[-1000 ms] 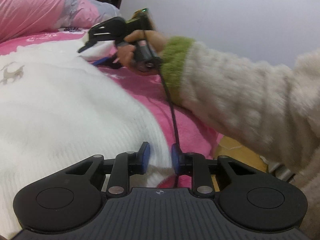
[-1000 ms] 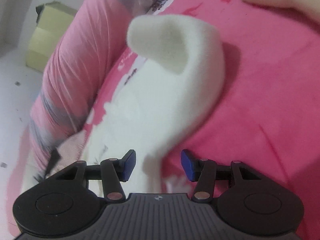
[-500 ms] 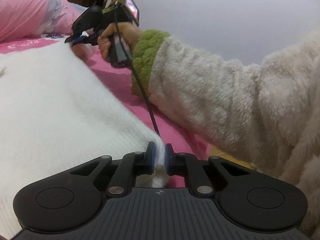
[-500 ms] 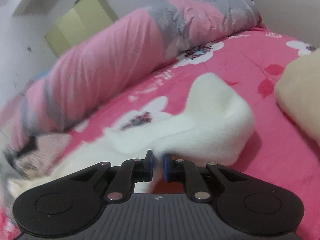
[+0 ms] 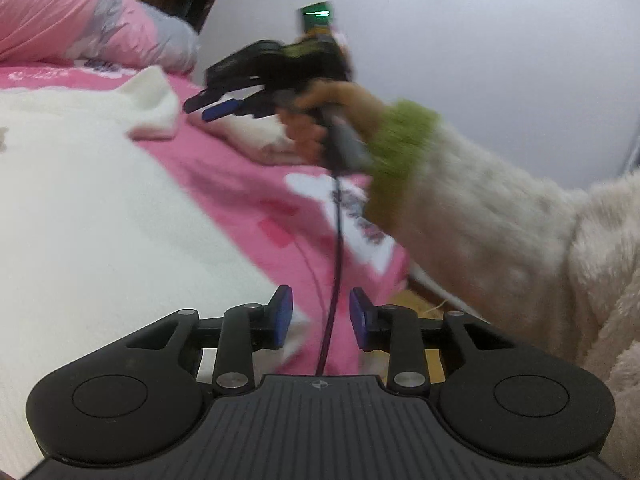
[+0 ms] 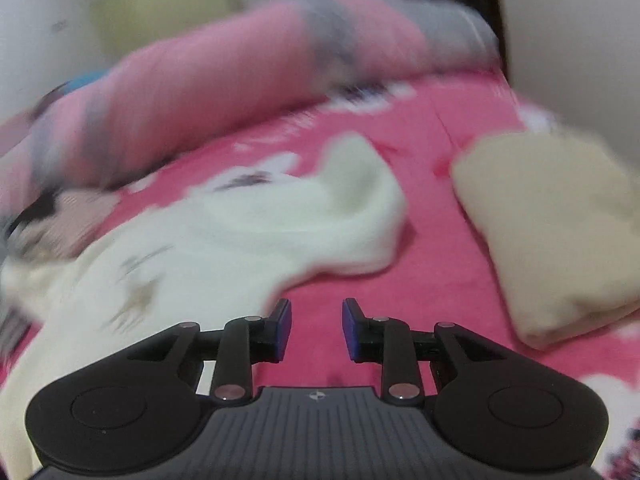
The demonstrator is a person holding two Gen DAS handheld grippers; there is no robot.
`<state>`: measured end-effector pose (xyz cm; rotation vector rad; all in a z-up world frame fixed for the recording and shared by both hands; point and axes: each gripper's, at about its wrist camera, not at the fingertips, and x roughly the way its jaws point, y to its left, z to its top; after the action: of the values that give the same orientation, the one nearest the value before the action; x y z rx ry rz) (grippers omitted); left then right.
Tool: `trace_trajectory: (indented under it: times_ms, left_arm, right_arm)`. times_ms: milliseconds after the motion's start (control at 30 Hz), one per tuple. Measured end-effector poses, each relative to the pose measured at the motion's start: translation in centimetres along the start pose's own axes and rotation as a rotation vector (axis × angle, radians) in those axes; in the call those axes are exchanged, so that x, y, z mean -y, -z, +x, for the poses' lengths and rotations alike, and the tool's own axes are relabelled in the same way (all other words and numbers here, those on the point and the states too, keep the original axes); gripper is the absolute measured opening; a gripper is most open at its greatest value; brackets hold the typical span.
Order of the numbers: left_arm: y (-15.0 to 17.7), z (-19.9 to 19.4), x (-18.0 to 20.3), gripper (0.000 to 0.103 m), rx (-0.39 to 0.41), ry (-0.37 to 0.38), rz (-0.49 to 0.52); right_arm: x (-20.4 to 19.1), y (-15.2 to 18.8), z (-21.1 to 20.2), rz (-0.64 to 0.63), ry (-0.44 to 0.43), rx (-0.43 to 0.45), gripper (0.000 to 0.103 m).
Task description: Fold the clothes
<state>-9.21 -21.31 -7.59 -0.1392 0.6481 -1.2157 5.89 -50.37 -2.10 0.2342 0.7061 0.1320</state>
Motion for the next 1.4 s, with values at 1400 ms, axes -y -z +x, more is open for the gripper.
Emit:
trace_trajectory:
  times_ms: [1400]
  left_arm:
    - [5.1, -14.2, -4.4, 0.053, -0.068, -0.920, 0.191]
  right_arm:
    - [-32.0, 19.2, -1.6, -0.750, -0.207, 0.004, 0.018]
